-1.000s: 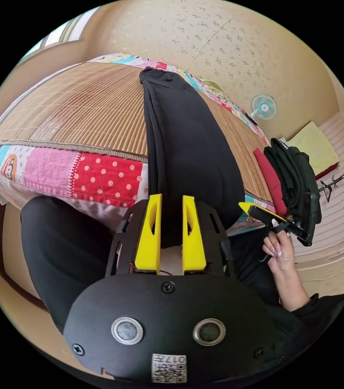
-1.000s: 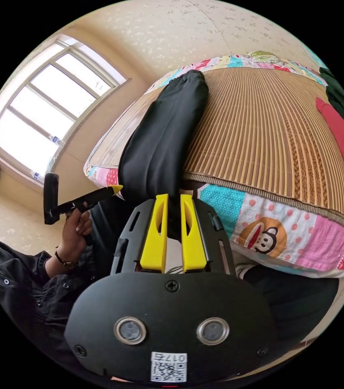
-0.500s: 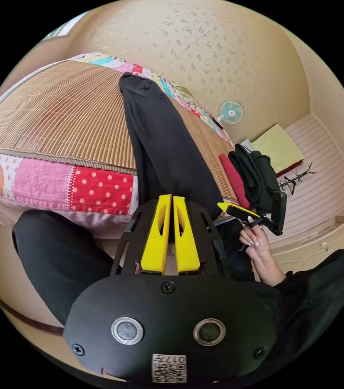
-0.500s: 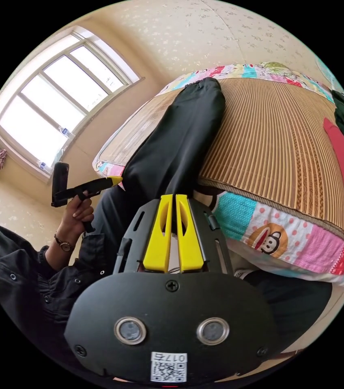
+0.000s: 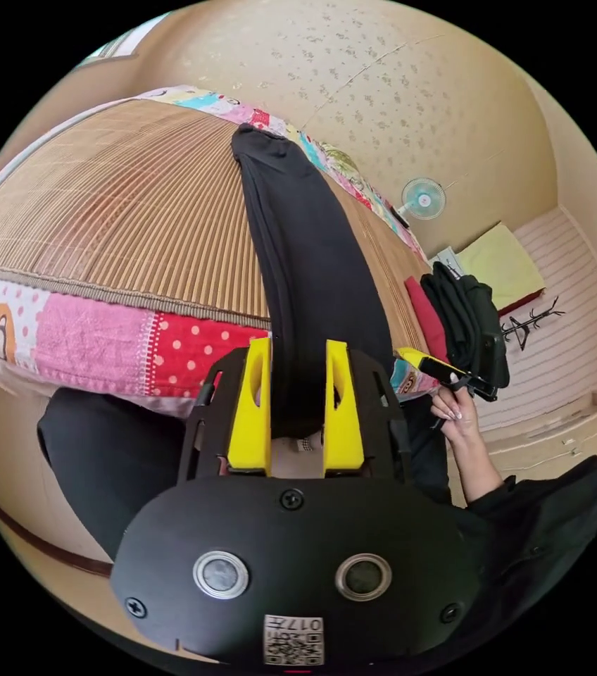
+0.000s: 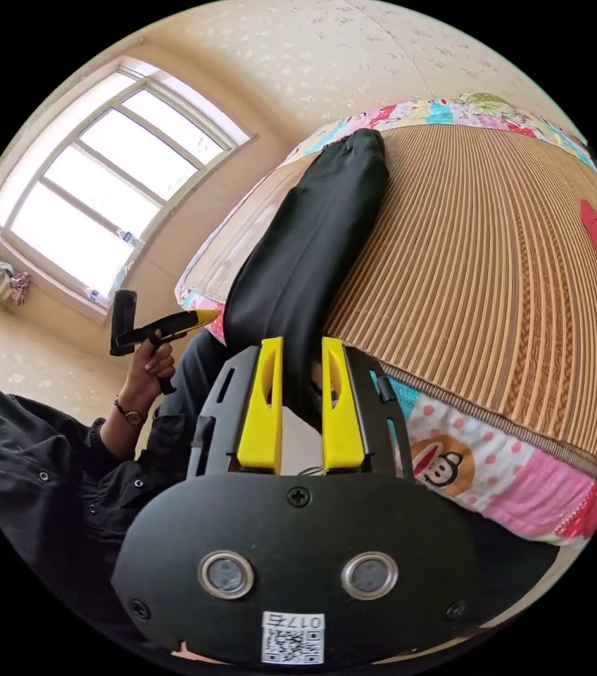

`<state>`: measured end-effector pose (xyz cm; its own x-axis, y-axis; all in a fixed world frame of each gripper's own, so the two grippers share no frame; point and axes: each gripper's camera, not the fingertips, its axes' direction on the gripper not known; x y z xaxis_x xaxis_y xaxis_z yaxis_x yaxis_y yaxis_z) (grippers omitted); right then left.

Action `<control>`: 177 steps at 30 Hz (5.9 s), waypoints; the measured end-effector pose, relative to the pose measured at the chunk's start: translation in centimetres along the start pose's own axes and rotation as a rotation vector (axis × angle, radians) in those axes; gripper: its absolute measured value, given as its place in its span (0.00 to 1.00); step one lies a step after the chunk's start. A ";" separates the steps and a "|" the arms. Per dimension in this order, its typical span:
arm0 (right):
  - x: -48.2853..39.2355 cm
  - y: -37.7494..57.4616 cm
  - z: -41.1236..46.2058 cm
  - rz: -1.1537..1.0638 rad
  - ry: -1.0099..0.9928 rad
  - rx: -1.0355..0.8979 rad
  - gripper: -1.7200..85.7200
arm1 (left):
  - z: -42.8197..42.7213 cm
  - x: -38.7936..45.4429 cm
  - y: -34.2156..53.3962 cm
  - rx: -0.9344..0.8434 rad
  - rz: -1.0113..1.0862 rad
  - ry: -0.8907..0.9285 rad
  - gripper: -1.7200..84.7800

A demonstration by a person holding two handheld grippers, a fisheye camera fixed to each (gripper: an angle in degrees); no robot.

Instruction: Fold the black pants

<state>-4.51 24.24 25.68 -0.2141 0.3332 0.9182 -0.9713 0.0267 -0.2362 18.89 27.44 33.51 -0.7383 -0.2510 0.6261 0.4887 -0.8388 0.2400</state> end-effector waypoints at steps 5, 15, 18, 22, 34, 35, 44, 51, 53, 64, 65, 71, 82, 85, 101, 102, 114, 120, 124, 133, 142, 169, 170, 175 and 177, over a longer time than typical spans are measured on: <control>-0.4 -0.2 1.6 -0.028 -0.006 0.002 0.08 | 1.8 1.4 -0.5 -0.057 0.042 -0.074 0.09; -2.3 6.7 2.4 -0.065 -0.035 -0.114 0.07 | -0.2 -1.2 3.1 -0.119 0.019 -0.018 0.09; -0.2 6.9 0.5 -0.022 -0.175 -0.004 0.10 | -1.8 -2.3 2.9 -0.007 0.014 0.108 0.12; 2.1 6.1 -0.6 0.044 -0.228 0.080 0.12 | -1.0 -2.4 1.4 0.035 0.030 0.110 0.17; 4.0 6.8 3.2 0.146 -0.453 0.004 0.13 | 1.9 -2.2 5.2 0.049 -0.049 0.169 0.14; 4.1 7.1 3.6 0.161 -0.435 -0.008 0.11 | 2.0 -2.5 5.3 0.033 -0.054 0.170 0.12; 1.1 13.2 -1.4 -0.043 -0.627 0.167 0.05 | -5.7 0.8 8.9 0.183 0.164 0.587 0.07; -9.8 12.3 -15.0 -0.428 -0.626 0.398 0.05 | -18.1 13.3 6.3 0.418 0.500 0.683 0.07; -13.1 12.1 -18.9 -0.525 -0.602 0.463 0.04 | -22.9 18.7 5.2 0.502 0.635 0.719 0.07; -29.8 13.8 -34.8 -0.853 -0.345 0.721 0.04 | -33.5 34.9 0.3 0.671 0.826 0.787 0.07; -30.0 13.0 -34.9 -0.831 -0.311 0.726 0.04 | -32.5 35.4 -1.2 0.645 0.782 0.776 0.07; -26.4 5.0 -30.1 -0.561 -0.051 0.654 0.04 | -22.3 34.4 -11.8 0.465 0.495 0.582 0.07; -14.7 0.3 -15.3 -0.202 0.110 0.420 0.04 | -4.6 29.8 -13.8 0.192 0.415 0.259 0.07; -11.2 6.3 -11.7 -0.194 0.009 0.356 0.04 | -0.8 26.7 -7.3 0.133 0.451 0.330 0.07; -5.3 22.3 -4.2 -0.097 0.121 0.151 0.13 | 8.8 15.2 14.0 -0.025 0.135 0.191 0.12; -4.6 20.3 -4.2 -0.085 0.098 0.158 0.16 | 8.4 15.1 13.9 -0.011 0.134 0.187 0.12; -1.6 3.7 9.0 -0.083 0.086 -0.099 0.17 | 0.3 9.5 14.0 0.132 0.083 0.138 0.12; -9.5 -4.3 19.1 -0.128 0.055 -0.137 0.17 | -4.3 4.0 16.5 0.202 -0.018 0.093 0.12; -16.2 -9.1 27.0 -0.098 0.062 -0.154 0.17 | -8.7 0.5 18.8 0.286 -0.112 0.015 0.12; -26.7 -18.4 41.3 -0.250 -0.297 -0.301 0.14 | -12.9 -4.0 21.8 0.310 -0.220 -0.027 0.12; -16.8 -6.5 25.5 -0.388 -0.196 -0.143 0.07 | -10.5 -3.1 18.9 0.264 -0.083 0.018 0.12; 3.8 17.2 -17.1 0.363 0.720 0.699 0.05 | -1.3 8.5 16.5 0.120 0.274 0.220 0.12; 1.6 15.6 -16.8 0.249 0.674 0.738 0.04 | -1.5 8.1 16.7 0.126 0.260 0.210 0.12; -8.7 10.7 -13.6 -0.119 0.601 0.741 0.03 | -2.2 6.7 17.0 0.133 0.204 0.217 0.11; -11.3 10.7 -11.6 -0.210 0.414 0.694 0.03 | -2.8 6.6 17.1 0.153 0.212 0.211 0.11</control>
<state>-11.33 31.72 9.09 -0.0982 0.7093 0.6980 -0.8586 -0.4150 0.3010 21.07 10.05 39.64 -0.6847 -0.5202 0.5105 0.6942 -0.6787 0.2395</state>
